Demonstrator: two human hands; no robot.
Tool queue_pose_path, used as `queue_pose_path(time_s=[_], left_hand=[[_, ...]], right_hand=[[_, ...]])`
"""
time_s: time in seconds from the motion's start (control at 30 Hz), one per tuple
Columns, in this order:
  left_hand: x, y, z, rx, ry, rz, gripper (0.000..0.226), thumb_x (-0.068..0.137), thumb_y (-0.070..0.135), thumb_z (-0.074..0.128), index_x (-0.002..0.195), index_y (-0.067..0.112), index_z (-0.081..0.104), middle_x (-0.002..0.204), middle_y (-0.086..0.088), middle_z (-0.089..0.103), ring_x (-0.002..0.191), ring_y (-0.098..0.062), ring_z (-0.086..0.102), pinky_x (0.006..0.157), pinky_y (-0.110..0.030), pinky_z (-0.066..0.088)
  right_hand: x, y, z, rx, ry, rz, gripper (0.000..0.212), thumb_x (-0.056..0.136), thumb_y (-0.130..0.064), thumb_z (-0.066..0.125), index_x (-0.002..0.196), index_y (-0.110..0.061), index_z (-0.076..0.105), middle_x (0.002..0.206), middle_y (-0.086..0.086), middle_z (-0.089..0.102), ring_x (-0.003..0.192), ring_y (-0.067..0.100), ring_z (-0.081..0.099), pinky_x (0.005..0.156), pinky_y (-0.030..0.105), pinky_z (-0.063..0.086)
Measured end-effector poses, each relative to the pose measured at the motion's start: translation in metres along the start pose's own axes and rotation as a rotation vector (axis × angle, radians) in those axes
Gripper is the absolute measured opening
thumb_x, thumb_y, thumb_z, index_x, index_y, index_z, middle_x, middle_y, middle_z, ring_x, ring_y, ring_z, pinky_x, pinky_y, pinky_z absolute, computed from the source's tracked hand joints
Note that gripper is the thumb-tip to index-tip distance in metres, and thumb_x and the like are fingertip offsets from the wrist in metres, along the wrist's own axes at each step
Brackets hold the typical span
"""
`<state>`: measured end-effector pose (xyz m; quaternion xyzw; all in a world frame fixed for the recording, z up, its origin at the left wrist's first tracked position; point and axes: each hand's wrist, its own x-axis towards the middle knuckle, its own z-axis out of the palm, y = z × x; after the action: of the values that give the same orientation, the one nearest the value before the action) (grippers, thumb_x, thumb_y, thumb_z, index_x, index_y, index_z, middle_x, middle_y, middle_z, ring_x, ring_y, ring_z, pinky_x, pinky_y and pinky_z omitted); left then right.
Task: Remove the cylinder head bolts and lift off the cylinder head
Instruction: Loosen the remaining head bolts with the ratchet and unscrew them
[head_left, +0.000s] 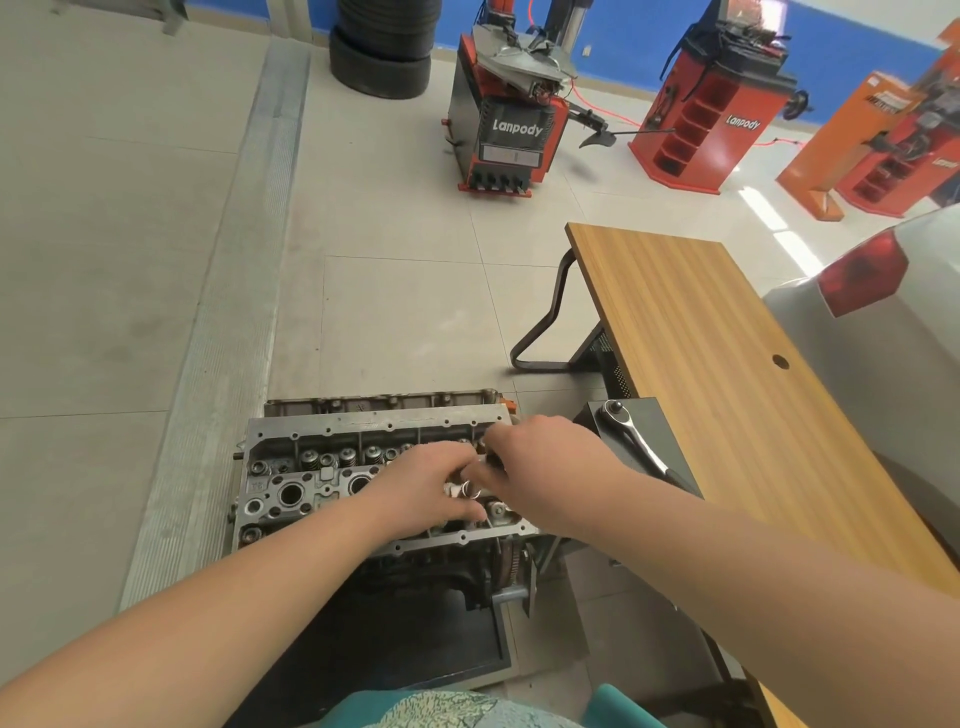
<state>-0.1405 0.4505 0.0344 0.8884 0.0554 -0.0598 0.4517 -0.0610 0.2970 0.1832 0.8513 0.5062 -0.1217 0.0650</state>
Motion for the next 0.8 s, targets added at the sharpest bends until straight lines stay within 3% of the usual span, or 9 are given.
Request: queue_pose_path(time_s=[0.07, 0.13, 0.3, 0.37, 0.47, 0.53, 0.63, 0.7, 0.8], left_hand=[[-0.004, 0.002, 0.000, -0.015, -0.014, 0.038, 0.039, 0.088, 0.039, 0.079, 0.114, 0.060, 0.058, 0.112, 0.041, 0.061, 0.110, 0.016, 0.056, 0.093, -0.010, 0.045], [-0.006, 0.001, 0.000, -0.002, -0.041, 0.041, 0.046, 0.095, 0.028, 0.072, 0.099, 0.071, 0.055, 0.106, 0.047, 0.060, 0.104, 0.021, 0.055, 0.084, -0.012, 0.044], [0.003, 0.003, -0.002, 0.004, -0.031, 0.003, 0.031, 0.077, 0.050, 0.087, 0.097, 0.045, 0.065, 0.097, 0.025, 0.068, 0.093, 0.004, 0.063, 0.078, -0.030, 0.053], [0.005, 0.004, -0.006, -0.011, -0.073, 0.002, 0.036, 0.079, 0.048, 0.088, 0.107, 0.042, 0.066, 0.106, 0.023, 0.070, 0.103, 0.002, 0.064, 0.092, -0.031, 0.055], [0.004, 0.007, -0.023, -0.140, -0.189, 0.000, 0.025, 0.093, 0.029, 0.076, 0.095, 0.053, 0.071, 0.098, 0.033, 0.071, 0.099, 0.012, 0.066, 0.085, -0.009, 0.051], [0.005, 0.008, -0.032, -0.158, -0.254, -0.003, 0.035, 0.094, 0.024, 0.074, 0.077, 0.056, 0.072, 0.080, 0.034, 0.070, 0.079, 0.015, 0.066, 0.071, -0.004, 0.048], [0.014, 0.010, -0.036, -0.144, -0.233, -0.037, 0.012, 0.081, 0.042, 0.085, 0.076, 0.040, 0.074, 0.071, 0.024, 0.069, 0.062, 0.008, 0.060, 0.061, -0.012, 0.046], [0.020, 0.012, -0.033, -0.128, -0.207, -0.067, 0.023, 0.071, 0.047, 0.092, 0.080, 0.036, 0.074, 0.073, 0.019, 0.070, 0.064, 0.001, 0.061, 0.064, -0.023, 0.051], [0.021, 0.018, -0.033, -0.100, -0.217, -0.035, 0.026, 0.069, 0.054, 0.088, 0.086, 0.048, 0.070, 0.089, 0.028, 0.071, 0.085, 0.007, 0.067, 0.073, -0.020, 0.053]], right_hand=[[-0.003, 0.003, 0.001, 0.045, -0.021, -0.054, 0.009, 0.101, -0.019, 0.055, 0.108, -0.024, 0.059, 0.101, -0.004, 0.061, 0.086, 0.023, 0.060, 0.062, 0.034, 0.046], [-0.007, 0.007, -0.004, 0.073, -0.038, -0.189, 0.033, 0.088, -0.006, 0.062, 0.111, -0.030, 0.068, 0.122, -0.007, 0.057, 0.105, 0.020, 0.056, 0.071, 0.032, 0.041], [-0.002, -0.002, -0.003, 0.012, 0.025, -0.044, 0.030, 0.100, -0.053, 0.053, 0.115, -0.028, 0.059, 0.089, -0.008, 0.061, 0.075, 0.018, 0.060, 0.055, 0.029, 0.043], [0.000, -0.001, 0.001, -0.017, 0.003, -0.049, 0.012, 0.103, -0.033, 0.056, 0.109, -0.023, 0.060, 0.086, -0.005, 0.058, 0.077, 0.022, 0.061, 0.053, 0.029, 0.038], [-0.003, 0.006, -0.006, 0.040, -0.063, -0.248, 0.032, 0.088, -0.006, 0.066, 0.110, -0.029, 0.068, 0.126, -0.007, 0.056, 0.110, 0.018, 0.053, 0.065, 0.022, 0.035], [-0.005, 0.006, -0.011, 0.085, -0.034, -0.304, 0.025, 0.093, -0.024, 0.069, 0.116, -0.033, 0.067, 0.131, -0.009, 0.055, 0.114, 0.016, 0.051, 0.075, 0.028, 0.044], [-0.001, 0.002, -0.010, 0.026, 0.038, -0.115, 0.035, 0.099, -0.060, 0.054, 0.118, -0.030, 0.057, 0.088, -0.010, 0.059, 0.075, 0.017, 0.059, 0.058, 0.030, 0.042], [0.001, 0.000, -0.010, -0.040, 0.034, -0.072, 0.026, 0.105, -0.050, 0.050, 0.116, -0.028, 0.058, 0.080, -0.007, 0.058, 0.067, 0.018, 0.056, 0.055, 0.031, 0.040], [-0.002, 0.003, -0.013, -0.016, -0.025, -0.184, 0.024, 0.094, -0.015, 0.063, 0.111, -0.032, 0.066, 0.112, -0.009, 0.059, 0.092, 0.018, 0.058, 0.062, 0.030, 0.043]])
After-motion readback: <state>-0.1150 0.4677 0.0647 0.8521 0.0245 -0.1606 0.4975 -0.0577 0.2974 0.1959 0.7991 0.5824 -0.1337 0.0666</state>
